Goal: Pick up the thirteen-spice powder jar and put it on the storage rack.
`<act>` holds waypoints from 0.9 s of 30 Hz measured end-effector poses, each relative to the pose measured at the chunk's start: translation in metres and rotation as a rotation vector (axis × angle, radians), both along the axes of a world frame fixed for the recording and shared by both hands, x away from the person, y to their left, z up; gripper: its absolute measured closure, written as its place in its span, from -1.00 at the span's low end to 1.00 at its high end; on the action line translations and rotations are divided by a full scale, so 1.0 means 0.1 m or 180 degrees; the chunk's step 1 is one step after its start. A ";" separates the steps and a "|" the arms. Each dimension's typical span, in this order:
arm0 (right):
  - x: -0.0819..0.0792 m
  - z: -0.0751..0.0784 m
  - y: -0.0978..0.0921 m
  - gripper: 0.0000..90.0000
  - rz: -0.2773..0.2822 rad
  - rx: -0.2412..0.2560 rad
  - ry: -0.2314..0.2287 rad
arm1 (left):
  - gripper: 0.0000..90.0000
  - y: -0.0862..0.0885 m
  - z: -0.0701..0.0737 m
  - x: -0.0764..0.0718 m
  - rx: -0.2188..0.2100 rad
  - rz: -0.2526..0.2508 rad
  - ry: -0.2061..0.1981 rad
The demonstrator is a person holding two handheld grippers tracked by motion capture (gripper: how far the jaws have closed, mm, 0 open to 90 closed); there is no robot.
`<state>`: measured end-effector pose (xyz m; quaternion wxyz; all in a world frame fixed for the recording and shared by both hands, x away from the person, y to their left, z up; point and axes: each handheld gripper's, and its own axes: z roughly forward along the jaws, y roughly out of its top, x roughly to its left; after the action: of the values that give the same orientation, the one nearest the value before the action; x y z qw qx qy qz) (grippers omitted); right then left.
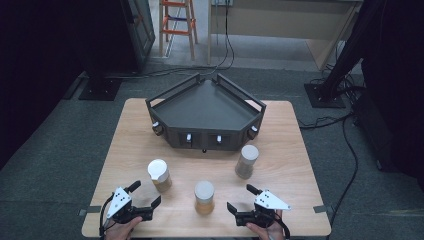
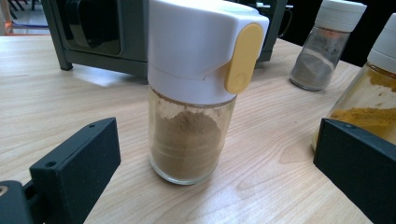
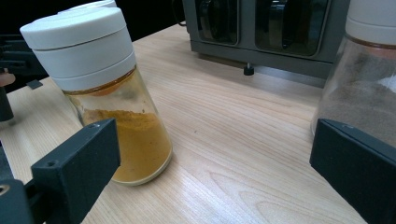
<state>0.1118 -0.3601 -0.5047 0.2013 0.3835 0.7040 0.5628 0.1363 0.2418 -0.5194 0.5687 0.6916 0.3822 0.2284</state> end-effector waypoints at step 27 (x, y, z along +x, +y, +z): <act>0.00 -0.01 -0.01 -0.96 -0.0012 0.0020 0.0012 | -0.99 -0.22 0.08 0.29 0.0089 0.0032 0.0005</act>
<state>0.1115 -0.3612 -0.5056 0.1998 0.3866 0.7019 0.5639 0.1657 0.2198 -0.5109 0.5575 0.6978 0.3829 0.2360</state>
